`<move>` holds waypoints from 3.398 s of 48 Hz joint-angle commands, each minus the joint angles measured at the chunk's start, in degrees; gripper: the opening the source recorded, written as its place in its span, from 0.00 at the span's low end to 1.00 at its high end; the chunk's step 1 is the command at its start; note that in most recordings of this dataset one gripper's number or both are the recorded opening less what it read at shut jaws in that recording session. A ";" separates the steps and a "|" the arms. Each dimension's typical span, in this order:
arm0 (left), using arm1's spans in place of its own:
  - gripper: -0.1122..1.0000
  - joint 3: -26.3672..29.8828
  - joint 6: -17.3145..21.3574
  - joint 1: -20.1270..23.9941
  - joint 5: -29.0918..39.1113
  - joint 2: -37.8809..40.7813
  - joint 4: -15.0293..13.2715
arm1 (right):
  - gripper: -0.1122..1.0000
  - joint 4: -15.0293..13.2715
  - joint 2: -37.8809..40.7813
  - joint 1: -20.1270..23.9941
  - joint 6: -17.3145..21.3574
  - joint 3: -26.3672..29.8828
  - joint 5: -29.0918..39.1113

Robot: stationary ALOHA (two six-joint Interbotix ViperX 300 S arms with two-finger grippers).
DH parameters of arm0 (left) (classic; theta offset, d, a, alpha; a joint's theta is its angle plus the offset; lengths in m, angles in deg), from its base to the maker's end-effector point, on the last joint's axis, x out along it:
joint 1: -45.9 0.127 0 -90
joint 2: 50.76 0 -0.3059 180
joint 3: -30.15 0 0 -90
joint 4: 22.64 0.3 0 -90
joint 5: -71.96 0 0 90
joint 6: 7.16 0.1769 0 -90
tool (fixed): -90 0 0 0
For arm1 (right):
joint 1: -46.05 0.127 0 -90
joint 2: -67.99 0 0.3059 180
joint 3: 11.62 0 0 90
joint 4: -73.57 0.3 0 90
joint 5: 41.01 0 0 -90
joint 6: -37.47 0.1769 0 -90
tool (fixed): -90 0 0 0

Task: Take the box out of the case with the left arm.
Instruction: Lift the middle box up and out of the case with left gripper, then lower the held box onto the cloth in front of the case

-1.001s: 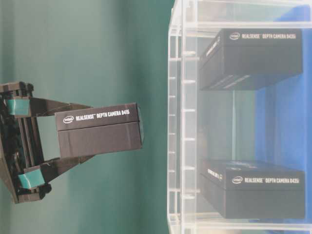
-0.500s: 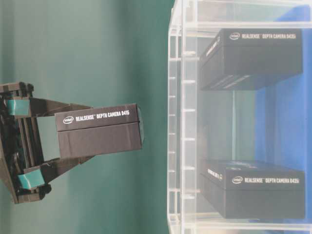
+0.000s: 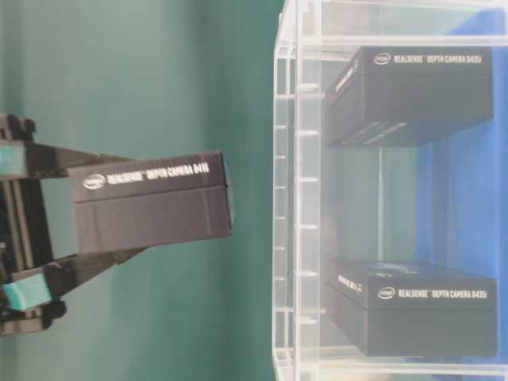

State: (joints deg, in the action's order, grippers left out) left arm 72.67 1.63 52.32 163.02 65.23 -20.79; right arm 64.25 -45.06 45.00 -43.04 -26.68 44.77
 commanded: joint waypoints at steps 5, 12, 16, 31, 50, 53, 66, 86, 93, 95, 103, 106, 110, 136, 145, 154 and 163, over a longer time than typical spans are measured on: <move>0.64 1.14 -4.04 -3.96 -0.18 -3.25 0.18 | 0.10 -0.18 -0.09 0.00 0.09 0.70 -0.09; 0.64 0.88 -8.17 -7.56 -0.26 -3.25 0.18 | 0.10 -0.18 -0.18 0.00 0.09 0.70 -0.26; 0.64 0.70 -10.37 -9.58 -0.18 -3.25 0.18 | 0.10 -0.18 -0.09 0.00 0.09 0.70 -0.18; 0.64 0.26 -19.42 -16.08 -0.18 -3.08 0.18 | 0.10 -0.18 -0.18 0.00 0.09 0.62 -0.18; 0.64 0.18 -23.55 -19.78 -0.18 -2.81 0.35 | 0.10 -0.18 -0.09 0.00 0.18 0.70 0.00; 0.64 0.18 -23.47 -19.78 -0.18 -2.90 0.35 | 0.10 -0.18 -0.18 0.00 0.18 0.70 0.00; 0.64 -0.44 -23.47 -19.69 -0.18 -3.16 0.44 | 0.10 -0.18 -0.09 0.00 0.18 0.70 -0.09; 0.64 -7.73 -23.64 -19.78 -3.87 -3.25 0.70 | 0.10 -0.18 -0.18 -0.09 0.18 0.62 -0.18; 0.64 -13.36 -23.55 -19.78 -9.67 -3.25 0.70 | 0.10 -0.18 -0.09 0.00 0.18 0.62 -0.09; 0.64 -15.47 -23.55 -19.78 -11.95 -3.25 0.70 | 0.10 -0.18 -0.18 0.00 0.09 0.53 -0.09; 0.64 -23.12 -23.64 -19.78 -18.46 -3.16 0.70 | 0.10 -0.18 -0.18 0.00 0.09 0.62 -0.18; 0.64 -25.49 -23.64 -19.69 -20.57 -2.99 0.70 | 0.10 -0.18 -0.09 0.00 0.00 0.53 -0.18; 0.64 -28.39 -23.64 -19.69 -24.52 -2.64 0.79 | 0.10 -0.26 -0.18 0.00 0.00 0.44 -0.18; 0.64 -33.31 -23.12 -18.72 -31.55 -0.62 1.93 | 0.10 -1.23 -0.18 0.00 0.09 0.35 -0.18; 0.64 -33.57 -22.76 -18.72 -31.73 -0.70 1.67 | 0.10 -1.23 -0.09 0.00 0.09 0.35 -0.18; 0.67 -33.57 -20.92 -18.72 -32.87 -0.70 1.58 | 0.10 -1.23 -0.18 0.00 0.09 0.35 -0.18; 0.98 -33.40 -20.48 -18.72 -33.05 -0.62 0.62 | 0.10 -1.23 -0.09 0.00 0.09 0.35 -0.18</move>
State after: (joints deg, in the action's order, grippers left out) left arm 38.39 -18.76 33.51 130.24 65.85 -19.91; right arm 63.20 -45.06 45.00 -43.04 -26.85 44.77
